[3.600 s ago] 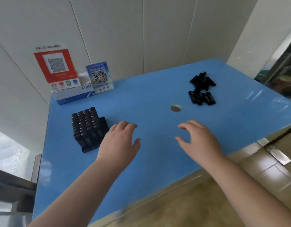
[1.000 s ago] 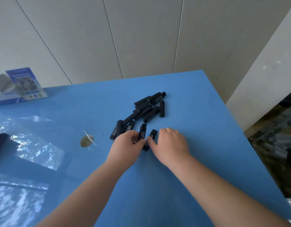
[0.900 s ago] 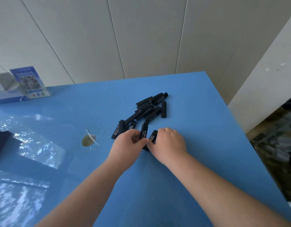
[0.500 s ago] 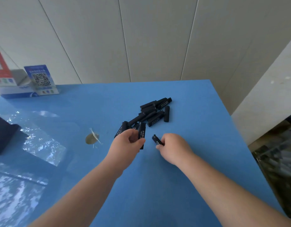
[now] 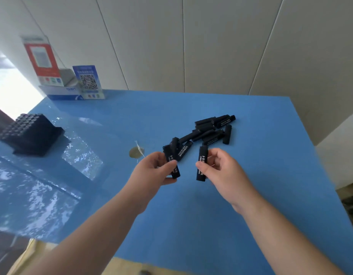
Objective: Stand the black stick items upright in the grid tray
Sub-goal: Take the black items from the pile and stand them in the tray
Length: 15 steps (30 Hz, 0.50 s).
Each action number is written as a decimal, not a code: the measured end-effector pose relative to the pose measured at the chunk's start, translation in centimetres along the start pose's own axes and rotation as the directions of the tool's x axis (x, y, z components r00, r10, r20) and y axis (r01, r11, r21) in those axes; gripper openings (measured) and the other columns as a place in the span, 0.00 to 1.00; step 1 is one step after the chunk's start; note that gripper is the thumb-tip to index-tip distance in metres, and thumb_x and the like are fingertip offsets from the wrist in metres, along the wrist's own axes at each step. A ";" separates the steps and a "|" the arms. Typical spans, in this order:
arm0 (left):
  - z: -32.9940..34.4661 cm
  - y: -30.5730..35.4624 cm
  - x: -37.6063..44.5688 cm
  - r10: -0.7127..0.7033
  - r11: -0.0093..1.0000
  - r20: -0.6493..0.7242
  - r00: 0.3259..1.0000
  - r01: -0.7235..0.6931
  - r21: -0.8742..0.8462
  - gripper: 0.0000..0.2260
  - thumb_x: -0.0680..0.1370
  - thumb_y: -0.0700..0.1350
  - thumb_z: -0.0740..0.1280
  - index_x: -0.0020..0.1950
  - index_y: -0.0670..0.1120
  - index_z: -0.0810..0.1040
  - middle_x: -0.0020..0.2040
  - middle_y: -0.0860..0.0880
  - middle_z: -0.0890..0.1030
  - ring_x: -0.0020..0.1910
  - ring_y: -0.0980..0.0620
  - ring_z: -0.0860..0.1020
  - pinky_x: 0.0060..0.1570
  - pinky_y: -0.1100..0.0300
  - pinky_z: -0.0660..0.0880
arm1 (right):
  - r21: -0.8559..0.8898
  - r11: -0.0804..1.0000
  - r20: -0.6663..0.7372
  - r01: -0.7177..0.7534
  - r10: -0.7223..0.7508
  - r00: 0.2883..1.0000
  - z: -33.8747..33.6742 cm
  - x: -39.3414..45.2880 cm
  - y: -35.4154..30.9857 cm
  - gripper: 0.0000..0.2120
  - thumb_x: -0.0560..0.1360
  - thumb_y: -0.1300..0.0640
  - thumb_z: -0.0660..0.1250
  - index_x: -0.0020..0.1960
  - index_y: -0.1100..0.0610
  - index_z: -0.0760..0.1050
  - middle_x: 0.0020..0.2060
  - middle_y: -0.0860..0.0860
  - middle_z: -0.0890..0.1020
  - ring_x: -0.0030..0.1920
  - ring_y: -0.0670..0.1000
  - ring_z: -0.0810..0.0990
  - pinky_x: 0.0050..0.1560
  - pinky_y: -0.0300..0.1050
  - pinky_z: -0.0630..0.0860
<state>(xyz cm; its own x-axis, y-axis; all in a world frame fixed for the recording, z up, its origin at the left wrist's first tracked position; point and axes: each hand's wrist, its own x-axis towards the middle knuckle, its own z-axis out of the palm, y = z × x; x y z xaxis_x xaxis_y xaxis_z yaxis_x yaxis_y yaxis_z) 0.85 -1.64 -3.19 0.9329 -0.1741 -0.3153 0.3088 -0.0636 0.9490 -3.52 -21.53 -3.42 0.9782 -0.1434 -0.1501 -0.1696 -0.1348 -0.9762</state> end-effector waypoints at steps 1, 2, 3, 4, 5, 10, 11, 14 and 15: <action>-0.8 0.1 -0.4 0.008 1.000 -0.012 1.000 -0.008 -0.018 0.03 0.77 0.43 0.71 0.45 0.45 0.82 0.39 0.49 0.83 0.44 0.50 0.85 0.47 0.55 0.82 | 0.006 1.000 0.016 0.009 -0.009 1.000 0.7 0.0 -0.4 0.04 0.77 0.50 0.71 0.50 0.43 0.77 0.40 0.43 0.84 0.37 0.41 0.80 0.42 0.40 0.73; -1.5 0.1 -0.8 0.013 0.999 -0.024 1.000 -0.014 -0.034 0.04 0.77 0.44 0.71 0.43 0.46 0.82 0.39 0.48 0.83 0.45 0.49 0.85 0.47 0.55 0.82 | 0.007 1.000 0.037 0.015 -0.016 0.999 1.5 0.0 -0.8 0.03 0.77 0.50 0.71 0.49 0.43 0.77 0.39 0.42 0.83 0.35 0.40 0.79 0.41 0.39 0.72; -2.4 0.1 -1.1 0.020 0.999 -0.037 0.999 -0.021 -0.043 0.04 0.78 0.44 0.71 0.44 0.47 0.83 0.41 0.47 0.83 0.46 0.48 0.85 0.47 0.55 0.82 | 0.009 1.000 0.062 0.025 -0.026 0.998 2.3 0.0 -1.2 0.03 0.78 0.50 0.71 0.48 0.42 0.78 0.38 0.42 0.83 0.34 0.39 0.78 0.39 0.37 0.72; -3.3 0.1 -1.5 0.023 0.998 -0.050 0.998 -0.026 -0.059 0.02 0.78 0.44 0.71 0.47 0.47 0.83 0.44 0.45 0.84 0.47 0.47 0.85 0.47 0.54 0.82 | 0.019 0.999 0.087 0.039 -0.041 0.995 3.3 -0.1 -1.6 0.03 0.78 0.50 0.70 0.47 0.41 0.78 0.37 0.41 0.82 0.33 0.38 0.77 0.37 0.34 0.72; -4.2 0.1 -1.9 0.029 0.997 -0.062 0.998 -0.033 -0.072 0.03 0.78 0.43 0.71 0.51 0.46 0.83 0.47 0.43 0.84 0.47 0.46 0.85 0.47 0.54 0.82 | 0.037 0.998 0.106 0.051 -0.054 0.993 4.3 -0.3 -2.0 0.04 0.78 0.51 0.70 0.46 0.42 0.79 0.36 0.40 0.82 0.32 0.38 0.76 0.35 0.32 0.72; -9.8 -0.2 -3.9 0.056 0.987 -0.134 0.989 -0.075 -0.141 0.07 0.80 0.42 0.68 0.56 0.49 0.82 0.48 0.45 0.85 0.47 0.46 0.85 0.44 0.57 0.82 | 0.098 0.993 0.144 0.070 -0.083 0.986 10.1 -1.0 -3.6 0.04 0.79 0.51 0.69 0.47 0.48 0.81 0.35 0.41 0.82 0.31 0.37 0.76 0.32 0.29 0.71; -11.1 -0.4 -4.3 0.054 0.984 -0.155 0.986 -0.079 -0.157 0.06 0.81 0.43 0.67 0.56 0.48 0.82 0.47 0.45 0.85 0.46 0.46 0.85 0.43 0.57 0.82 | 0.096 0.993 0.154 0.070 -0.085 0.984 11.5 -1.1 -3.8 0.04 0.79 0.50 0.69 0.48 0.49 0.81 0.36 0.41 0.82 0.31 0.37 0.76 0.32 0.29 0.71; -15.6 -0.8 -5.9 0.039 0.980 -0.203 0.978 -0.078 -0.185 0.07 0.82 0.43 0.66 0.56 0.45 0.81 0.48 0.44 0.85 0.45 0.46 0.85 0.42 0.55 0.82 | 0.112 0.992 0.174 0.054 -0.073 0.982 16.1 -1.7 -4.6 0.06 0.80 0.49 0.68 0.46 0.47 0.82 0.37 0.42 0.84 0.32 0.37 0.77 0.34 0.30 0.72; -17.3 -0.9 -6.5 0.045 0.979 -0.214 0.976 -0.086 -0.186 0.07 0.82 0.42 0.66 0.56 0.44 0.81 0.49 0.43 0.85 0.46 0.46 0.85 0.42 0.55 0.82 | 0.120 0.991 0.180 0.053 -0.074 0.981 17.9 -2.0 -4.9 0.07 0.80 0.49 0.67 0.45 0.46 0.82 0.37 0.41 0.84 0.32 0.37 0.78 0.35 0.29 0.72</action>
<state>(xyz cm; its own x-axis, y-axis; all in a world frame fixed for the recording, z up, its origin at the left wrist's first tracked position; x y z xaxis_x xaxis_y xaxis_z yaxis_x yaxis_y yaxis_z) -2.32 16.57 -1.84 0.9638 0.0371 -0.2639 0.2568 0.1350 0.9570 -2.55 -3.06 -1.10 0.9936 0.0461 -0.1032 -0.1022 -0.0239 -0.9945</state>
